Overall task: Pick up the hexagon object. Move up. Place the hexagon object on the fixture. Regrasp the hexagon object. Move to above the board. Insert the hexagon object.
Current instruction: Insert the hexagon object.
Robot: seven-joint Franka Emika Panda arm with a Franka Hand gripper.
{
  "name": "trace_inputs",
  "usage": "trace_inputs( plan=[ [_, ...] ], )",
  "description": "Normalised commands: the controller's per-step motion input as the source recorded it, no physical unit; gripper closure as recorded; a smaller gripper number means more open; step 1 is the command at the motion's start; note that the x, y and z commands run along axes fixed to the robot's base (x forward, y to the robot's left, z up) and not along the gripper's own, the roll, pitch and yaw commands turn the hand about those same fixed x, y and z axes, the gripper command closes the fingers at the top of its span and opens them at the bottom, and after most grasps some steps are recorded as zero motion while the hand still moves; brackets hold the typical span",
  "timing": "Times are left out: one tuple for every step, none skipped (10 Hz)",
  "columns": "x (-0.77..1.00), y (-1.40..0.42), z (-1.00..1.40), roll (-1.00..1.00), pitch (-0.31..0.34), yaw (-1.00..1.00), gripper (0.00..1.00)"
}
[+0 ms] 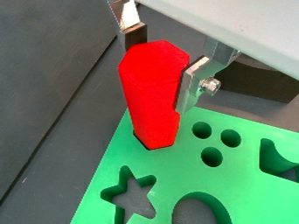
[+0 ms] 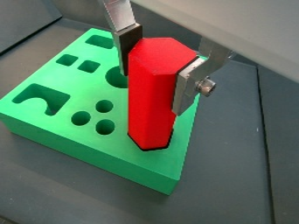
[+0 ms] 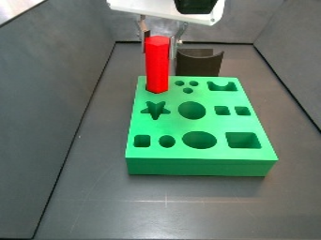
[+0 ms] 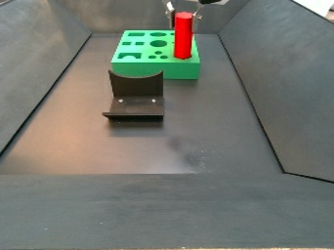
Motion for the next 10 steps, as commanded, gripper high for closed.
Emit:
trace_inputs(
  plan=[
    [0.00, 0.00, -0.24, 0.00, -0.066, 0.06, 1.00],
    [0.00, 0.00, -0.29, 0.00, -0.066, 0.06, 1.00],
    [0.00, 0.00, -0.34, 0.00, -0.074, 0.06, 1.00],
    [0.00, 0.00, -0.39, 0.02, -0.073, 0.07, 1.00],
    [0.00, -0.01, -0.44, 0.05, -0.054, 0.07, 1.00],
    [0.00, 0.00, -0.65, 0.09, -0.040, 0.07, 1.00],
    [0.02, 0.00, -1.00, 0.14, -0.050, 0.13, 1.00],
    [0.00, 0.00, -1.00, 0.10, -0.037, 0.17, 1.00],
    [0.00, 0.00, -1.00, 0.10, -0.036, 0.19, 1.00],
    [0.00, 0.00, -1.00, 0.10, -0.047, 0.19, 1.00]
  ],
)
